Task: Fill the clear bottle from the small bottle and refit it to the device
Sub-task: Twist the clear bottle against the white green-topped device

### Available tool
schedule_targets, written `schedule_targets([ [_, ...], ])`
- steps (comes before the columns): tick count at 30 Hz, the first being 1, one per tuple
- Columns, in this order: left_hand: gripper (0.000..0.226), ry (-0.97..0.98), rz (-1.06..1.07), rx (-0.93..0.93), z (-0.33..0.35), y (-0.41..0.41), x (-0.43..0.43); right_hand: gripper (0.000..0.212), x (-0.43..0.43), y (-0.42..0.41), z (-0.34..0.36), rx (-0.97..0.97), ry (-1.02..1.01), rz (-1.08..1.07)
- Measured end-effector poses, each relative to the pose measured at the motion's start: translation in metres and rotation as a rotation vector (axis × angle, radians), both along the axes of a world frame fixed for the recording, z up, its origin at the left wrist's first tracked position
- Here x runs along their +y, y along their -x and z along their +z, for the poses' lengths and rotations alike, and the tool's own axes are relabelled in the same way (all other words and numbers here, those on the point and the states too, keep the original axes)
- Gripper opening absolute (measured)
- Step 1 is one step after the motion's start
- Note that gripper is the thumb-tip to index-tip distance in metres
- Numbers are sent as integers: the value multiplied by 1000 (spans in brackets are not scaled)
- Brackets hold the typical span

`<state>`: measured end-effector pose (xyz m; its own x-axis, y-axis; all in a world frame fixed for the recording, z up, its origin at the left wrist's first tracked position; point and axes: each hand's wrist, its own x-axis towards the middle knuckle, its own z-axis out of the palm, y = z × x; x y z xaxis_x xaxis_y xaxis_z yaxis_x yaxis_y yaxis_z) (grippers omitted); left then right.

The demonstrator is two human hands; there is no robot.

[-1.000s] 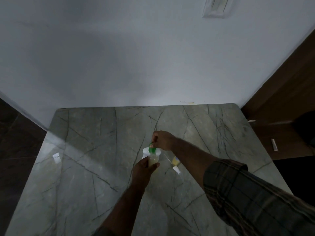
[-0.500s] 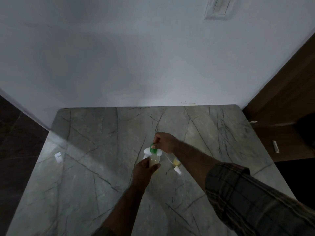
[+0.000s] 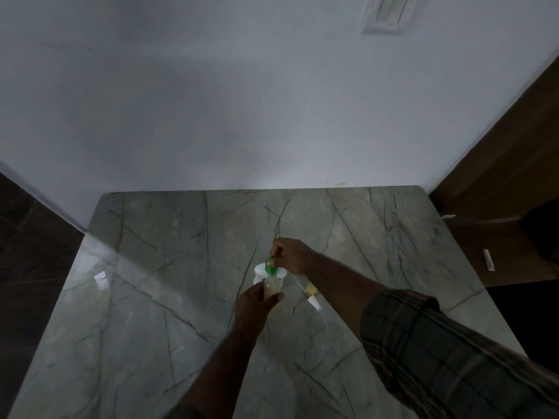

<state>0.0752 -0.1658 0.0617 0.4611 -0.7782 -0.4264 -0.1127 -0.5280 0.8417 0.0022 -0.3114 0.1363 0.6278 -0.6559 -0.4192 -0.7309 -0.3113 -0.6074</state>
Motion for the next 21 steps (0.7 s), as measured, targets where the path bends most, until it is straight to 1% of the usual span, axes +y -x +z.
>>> schedule_targets([
  [4,29,13,-1,11,0,0,2,29,-1,-2,2,9,0,16],
  [7,18,20,-13,1,4,0,0,31,-5,-3,7,12,9,17],
  [8,19,18,-18,-3,4,-1,-1,31,-6,-3,8,11,10,12],
  [13,38,2,-55,-6,-5,-2,2,29,-1,2,-2,-14,-12,-9],
  [19,38,-17,-87,-42,-5,0,5,30,0,2,1,-27,-11,-4],
  [21,53,-4,-76,-43,-1,-2,3,30,-3,1,6,-23,-8,9],
])
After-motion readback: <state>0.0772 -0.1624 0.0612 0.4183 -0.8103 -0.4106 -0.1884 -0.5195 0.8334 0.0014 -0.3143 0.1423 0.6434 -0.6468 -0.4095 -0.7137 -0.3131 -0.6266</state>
